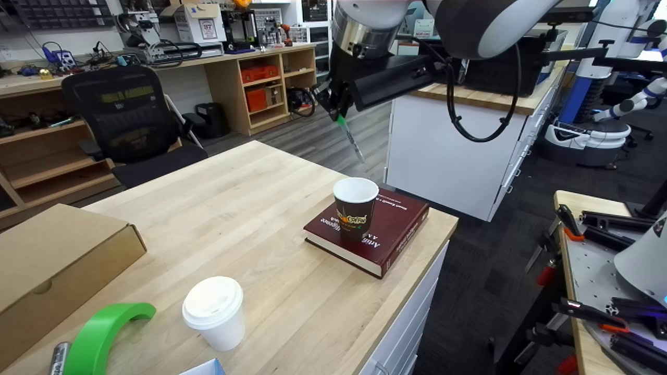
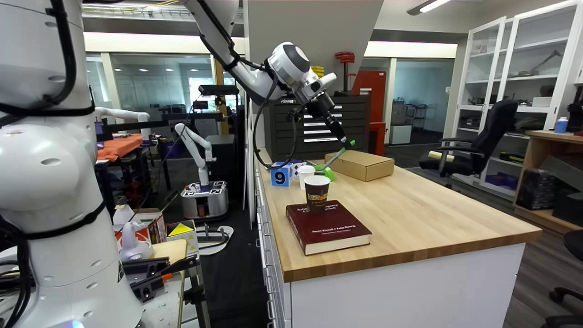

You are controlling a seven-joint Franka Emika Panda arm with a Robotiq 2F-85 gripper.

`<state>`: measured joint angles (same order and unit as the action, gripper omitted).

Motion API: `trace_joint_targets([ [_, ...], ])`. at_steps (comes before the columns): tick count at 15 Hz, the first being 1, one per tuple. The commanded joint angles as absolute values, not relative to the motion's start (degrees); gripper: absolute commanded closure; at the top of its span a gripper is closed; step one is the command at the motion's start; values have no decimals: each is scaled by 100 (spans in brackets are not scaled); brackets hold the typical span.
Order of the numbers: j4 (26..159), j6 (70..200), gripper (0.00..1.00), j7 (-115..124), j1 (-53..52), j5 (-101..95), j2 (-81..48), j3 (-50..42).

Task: Pick the pen and put it in the cup

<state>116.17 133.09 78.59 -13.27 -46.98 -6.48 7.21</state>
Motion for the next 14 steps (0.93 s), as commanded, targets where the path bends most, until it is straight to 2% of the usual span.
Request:
trace_joint_targets([
  [1,11534,13093,96,8349,-1437,-5047,-739,817],
  [12,11514,12858,96,9053,-1833,-5435,-1311,1055],
  [13,11535,12881,60,9121,-1870,-5480,-1315,1060],
  [14,11560,12870,59,9124,-1906,-5521,-1305,1070],
])
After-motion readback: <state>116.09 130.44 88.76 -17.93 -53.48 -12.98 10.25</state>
